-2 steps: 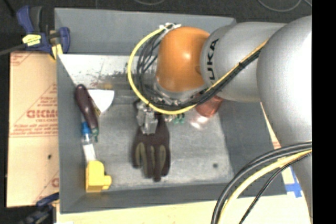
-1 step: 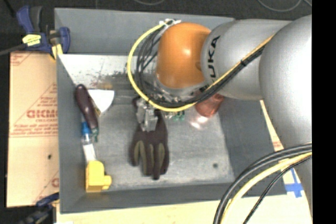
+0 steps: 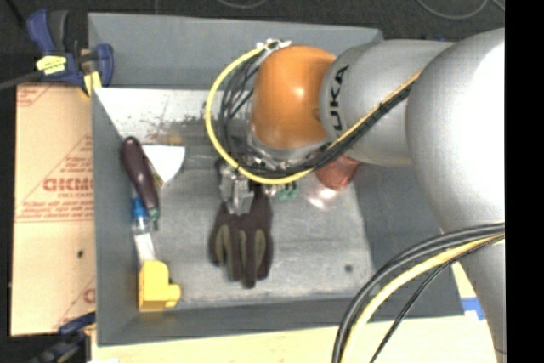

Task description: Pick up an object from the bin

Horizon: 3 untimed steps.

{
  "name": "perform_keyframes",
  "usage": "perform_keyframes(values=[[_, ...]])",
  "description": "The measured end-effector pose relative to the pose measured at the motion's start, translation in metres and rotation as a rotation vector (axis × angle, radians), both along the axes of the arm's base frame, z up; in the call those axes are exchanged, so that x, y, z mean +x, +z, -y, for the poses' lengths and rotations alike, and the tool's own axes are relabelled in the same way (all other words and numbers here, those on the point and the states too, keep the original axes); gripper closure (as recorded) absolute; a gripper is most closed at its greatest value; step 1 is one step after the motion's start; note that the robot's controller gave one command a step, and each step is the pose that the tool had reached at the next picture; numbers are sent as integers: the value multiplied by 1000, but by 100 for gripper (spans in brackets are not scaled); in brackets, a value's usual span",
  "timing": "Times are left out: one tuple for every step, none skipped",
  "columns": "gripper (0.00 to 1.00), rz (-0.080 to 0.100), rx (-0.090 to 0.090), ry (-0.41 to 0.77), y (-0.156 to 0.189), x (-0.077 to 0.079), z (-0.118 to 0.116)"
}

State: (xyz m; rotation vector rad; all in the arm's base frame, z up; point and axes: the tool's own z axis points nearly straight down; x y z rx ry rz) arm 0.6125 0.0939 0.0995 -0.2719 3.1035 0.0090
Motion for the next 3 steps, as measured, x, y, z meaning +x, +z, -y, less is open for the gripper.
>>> perform_keyframes(values=[[100, -8, 1, -5, -12, -5, 1], [100, 3, 2, -4, 11, -6, 5], [100, 4, 2, -6, 12, -3, 8]])
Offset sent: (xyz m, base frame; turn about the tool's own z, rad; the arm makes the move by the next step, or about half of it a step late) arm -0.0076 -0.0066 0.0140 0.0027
